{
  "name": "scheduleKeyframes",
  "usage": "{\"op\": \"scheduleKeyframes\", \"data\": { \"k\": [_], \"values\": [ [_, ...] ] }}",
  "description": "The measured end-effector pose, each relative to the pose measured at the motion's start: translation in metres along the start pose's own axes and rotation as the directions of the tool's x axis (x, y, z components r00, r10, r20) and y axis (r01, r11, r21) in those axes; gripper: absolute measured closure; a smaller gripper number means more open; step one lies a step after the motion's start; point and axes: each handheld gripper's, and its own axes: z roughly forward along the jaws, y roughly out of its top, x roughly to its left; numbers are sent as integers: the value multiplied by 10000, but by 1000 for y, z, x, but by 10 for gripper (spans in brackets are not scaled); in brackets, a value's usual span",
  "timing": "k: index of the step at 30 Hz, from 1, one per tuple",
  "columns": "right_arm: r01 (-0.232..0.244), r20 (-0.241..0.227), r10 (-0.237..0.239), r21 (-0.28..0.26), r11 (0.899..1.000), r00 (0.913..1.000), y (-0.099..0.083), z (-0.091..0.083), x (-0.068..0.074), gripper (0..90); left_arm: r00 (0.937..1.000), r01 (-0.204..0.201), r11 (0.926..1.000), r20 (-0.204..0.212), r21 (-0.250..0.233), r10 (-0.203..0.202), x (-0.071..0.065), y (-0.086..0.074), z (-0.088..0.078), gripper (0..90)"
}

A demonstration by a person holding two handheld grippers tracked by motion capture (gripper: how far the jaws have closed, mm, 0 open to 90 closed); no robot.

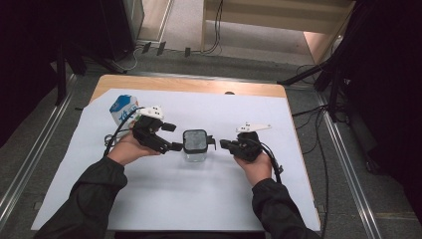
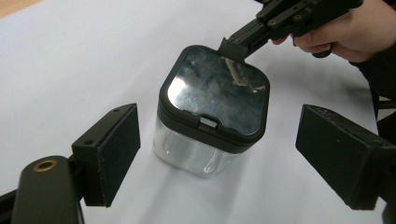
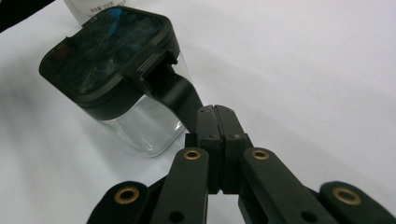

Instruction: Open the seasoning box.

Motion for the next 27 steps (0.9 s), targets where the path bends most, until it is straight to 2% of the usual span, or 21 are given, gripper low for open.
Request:
{"op": "scheduleKeyframes", "data": {
  "k": [4,6,9,16,19,23,27],
  "values": [
    [-40,30,39,38,10000,10000,3,3,-4,900,9993,-362,9988,-28,323,363,1,-5,13,143],
    [-66,-4,66,78,9999,10000,3,6,-5,900,9996,-280,9986,21,447,279,2,-5,18,102],
    [-54,-103,57,206,9998,9999,2,9,-5,900,9992,-296,9983,290,506,282,3,-7,22,99],
    [-47,-181,51,195,9998,9998,3,13,-2,900,9999,-156,9980,49,611,153,6,-13,32,100],
    [-105,-209,108,136,9999,9997,5,15,-2,900,9999,-105,9984,141,548,97,6,-16,37,105],
    [-123,-208,125,130,9998,9997,5,18,-1,900,9996,-238,9982,194,543,228,5,-17,44,114],
    [-230,-194,234,171,9996,9995,4,18,-1,900,9995,-67,9992,308,407,54,7,-17,48,121]
  ]
}}
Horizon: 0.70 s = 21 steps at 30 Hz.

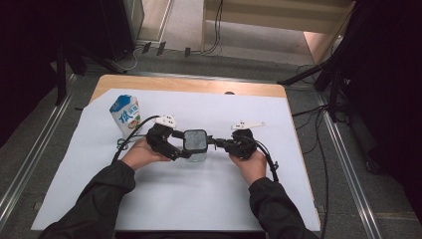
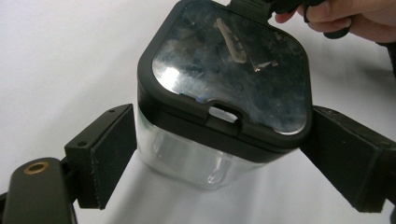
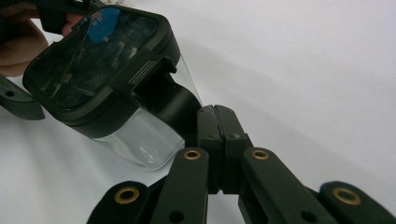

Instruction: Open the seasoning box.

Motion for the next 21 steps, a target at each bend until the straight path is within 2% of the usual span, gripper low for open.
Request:
{"op": "scheduleKeyframes", "data": {
  "k": [6,10,21],
  "values": [
    [-24,73,24,27,10000,10000,-1,0,1,900,9999,142,9999,42,-64,-141,0,-1,7,115],
    [-28,138,27,66,10000,9999,-1,0,2,900,9998,98,10000,-197,-19,-98,-2,0,9,105],
    [-21,145,20,50,10000,9999,-2,0,2,900,9996,13,9999,-289,-112,-16,-5,3,1,121]
  ]
}}
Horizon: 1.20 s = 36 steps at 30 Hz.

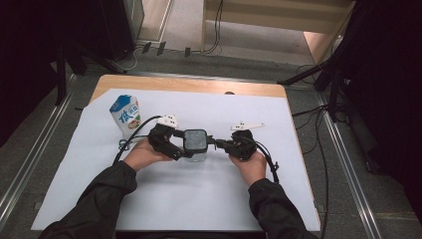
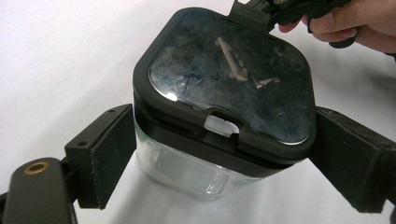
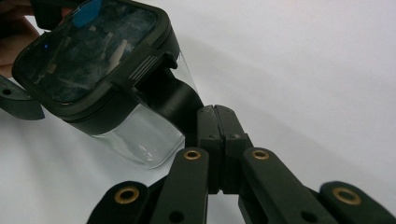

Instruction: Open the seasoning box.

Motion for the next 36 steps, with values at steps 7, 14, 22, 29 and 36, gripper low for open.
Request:
{"op": "scheduleKeyframes", "data": {
  "k": [7,14,22,29,36],
  "values": [
    [51,-12,-51,3,10000,10000,0,0,0,900,10000,68,10000,3,-29,-68,0,1,-3,132],
    [61,-25,-61,23,10000,10000,0,0,-1,900,10000,86,9999,25,-79,-86,-2,4,-11,150],
    [66,-32,-66,40,10000,10000,0,0,-1,900,10000,-4,9988,98,-489,9,-5,10,-25,206],
    [-34,-78,34,-5,10000,10000,0,0,-2,900,9998,-115,9987,-149,-492,108,-6,11,-33,353],
    [-45,-107,44,-19,10000,9999,0,-1,-3,900,9997,-233,9988,-120,-422,228,-6,12,-36,360]
  ]
}}
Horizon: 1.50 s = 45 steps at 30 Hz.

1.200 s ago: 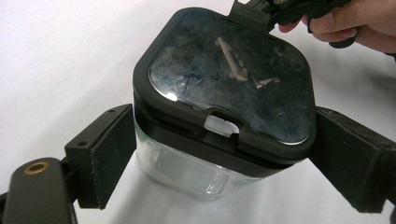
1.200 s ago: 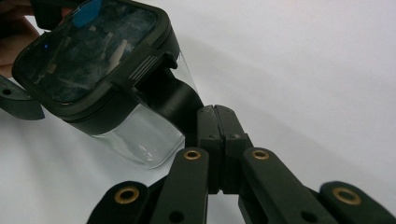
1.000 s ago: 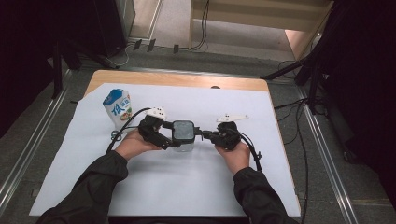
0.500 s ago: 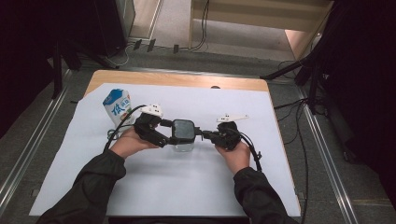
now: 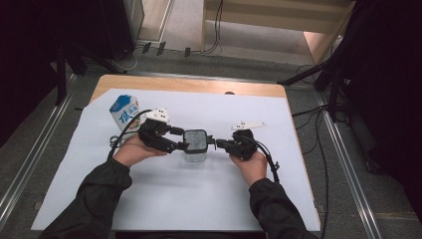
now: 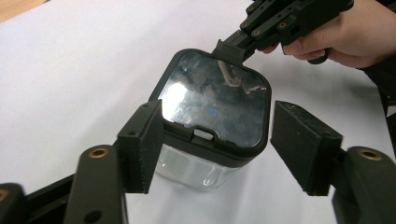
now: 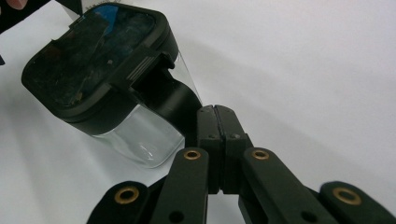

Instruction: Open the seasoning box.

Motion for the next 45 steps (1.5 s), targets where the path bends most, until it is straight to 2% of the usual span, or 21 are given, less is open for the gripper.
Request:
{"op": "scheduleKeyframes", "data": {
  "k": [3,5,10,14,17,21,29,38,45],
  "values": [
    [7,18,-7,-52,10000,10000,0,-1,1,900,9998,-56,10000,-176,-31,56,2,-5,0,264],
    [4,16,-4,-31,10000,10000,0,-1,0,900,9998,194,9998,23,-25,-194,6,-10,2,222],
    [31,-10,-31,17,10000,10000,0,0,1,900,9993,248,9987,264,446,-260,6,-15,15,156],
    [-3,26,3,61,10000,10000,0,0,1,900,9995,277,9965,103,795,-286,5,-17,28,122],
    [-6,25,6,61,10000,10000,0,0,2,900,9989,432,9963,131,746,-443,7,-19,36,137],
    [-44,50,43,59,10000,10000,0,0,2,900,9995,315,9968,-40,734,-313,5,-19,40,135],
    [-30,90,29,61,10000,10000,0,0,2,900,9995,223,9981,-221,583,-210,2,-18,37,140],
    [14,106,-15,68,10000,9999,0,1,2,900,9995,204,9990,-235,386,-195,0,-16,32,152],
    [29,97,-30,72,10000,9999,0,0,2,900,9994,138,9989,-331,437,-124,-1,-14,30,163]
  ]
}}
